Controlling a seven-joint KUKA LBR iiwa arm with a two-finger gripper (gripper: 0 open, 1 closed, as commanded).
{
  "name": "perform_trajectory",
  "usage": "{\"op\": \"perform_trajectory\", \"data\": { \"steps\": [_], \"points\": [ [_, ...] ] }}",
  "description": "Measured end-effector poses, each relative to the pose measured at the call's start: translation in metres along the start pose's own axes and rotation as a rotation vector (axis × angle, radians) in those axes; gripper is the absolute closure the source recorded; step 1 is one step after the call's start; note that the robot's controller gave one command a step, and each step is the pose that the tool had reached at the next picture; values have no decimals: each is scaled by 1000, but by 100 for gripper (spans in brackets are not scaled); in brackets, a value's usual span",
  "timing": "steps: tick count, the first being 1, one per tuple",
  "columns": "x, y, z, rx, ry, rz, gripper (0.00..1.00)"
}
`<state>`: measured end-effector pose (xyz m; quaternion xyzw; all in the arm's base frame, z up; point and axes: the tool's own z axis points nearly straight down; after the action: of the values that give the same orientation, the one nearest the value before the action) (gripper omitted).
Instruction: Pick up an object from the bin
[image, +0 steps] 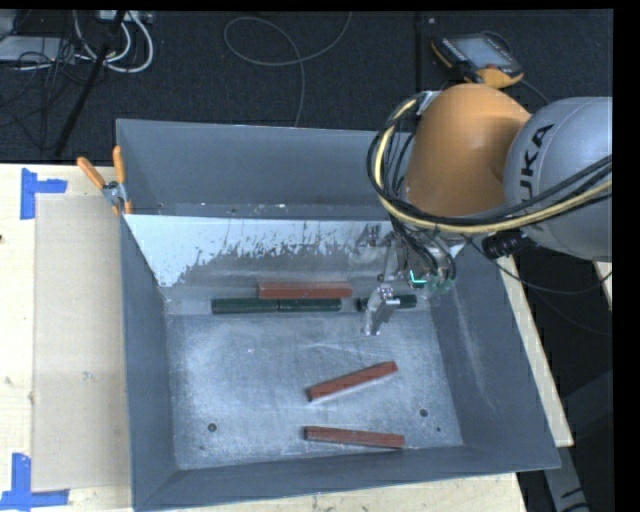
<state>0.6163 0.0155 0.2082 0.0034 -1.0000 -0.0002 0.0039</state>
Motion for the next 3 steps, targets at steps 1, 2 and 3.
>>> {"op": "perform_trajectory", "data": {
  "steps": [1, 2, 3],
  "points": [
    [-2, 0, -5, 0, -8, 0, 0],
    [29, -20, 70, 1, -10, -28, 0],
    [53, -34, 69, -1, -3, 4, 0]
  ]
}}
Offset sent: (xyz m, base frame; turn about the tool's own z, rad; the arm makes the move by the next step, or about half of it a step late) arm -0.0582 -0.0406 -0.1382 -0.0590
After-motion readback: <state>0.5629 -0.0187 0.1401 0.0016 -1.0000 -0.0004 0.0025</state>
